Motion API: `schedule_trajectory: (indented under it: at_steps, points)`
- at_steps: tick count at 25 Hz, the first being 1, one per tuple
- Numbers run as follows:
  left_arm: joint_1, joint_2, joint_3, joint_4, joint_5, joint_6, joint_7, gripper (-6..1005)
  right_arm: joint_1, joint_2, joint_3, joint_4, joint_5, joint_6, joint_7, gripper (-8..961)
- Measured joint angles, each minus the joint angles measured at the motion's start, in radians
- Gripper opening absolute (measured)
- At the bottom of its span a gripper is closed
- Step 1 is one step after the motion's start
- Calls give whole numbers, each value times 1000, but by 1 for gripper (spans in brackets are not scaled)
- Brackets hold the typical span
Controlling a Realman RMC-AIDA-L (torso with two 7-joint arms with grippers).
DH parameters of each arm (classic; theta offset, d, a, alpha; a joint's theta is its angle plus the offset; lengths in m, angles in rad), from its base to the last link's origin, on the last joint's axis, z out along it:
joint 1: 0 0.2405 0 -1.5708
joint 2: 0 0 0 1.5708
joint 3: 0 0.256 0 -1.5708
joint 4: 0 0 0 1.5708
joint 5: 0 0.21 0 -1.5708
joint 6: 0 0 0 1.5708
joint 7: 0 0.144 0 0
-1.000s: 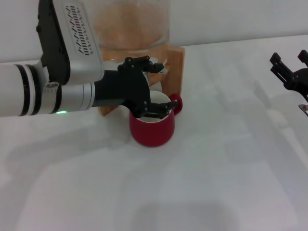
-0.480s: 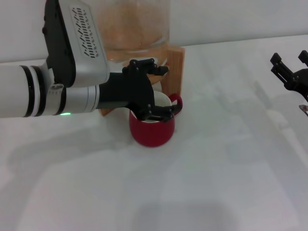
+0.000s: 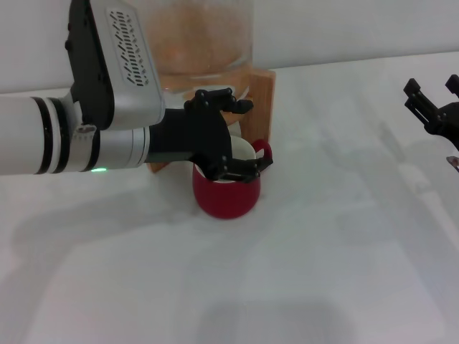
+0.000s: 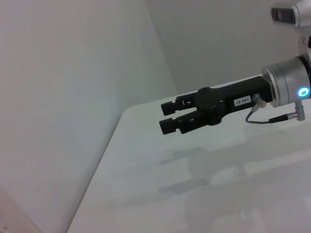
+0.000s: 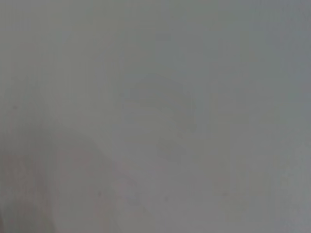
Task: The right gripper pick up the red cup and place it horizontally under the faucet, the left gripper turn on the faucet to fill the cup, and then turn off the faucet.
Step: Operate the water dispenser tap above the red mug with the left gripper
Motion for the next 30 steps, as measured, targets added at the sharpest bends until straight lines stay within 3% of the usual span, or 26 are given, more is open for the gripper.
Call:
schedule_trajectory:
  at_steps: [30]
  points:
    - [-13,2,-11,-11,2,0,3,875,0,0,0,4,0,-3,1,845]
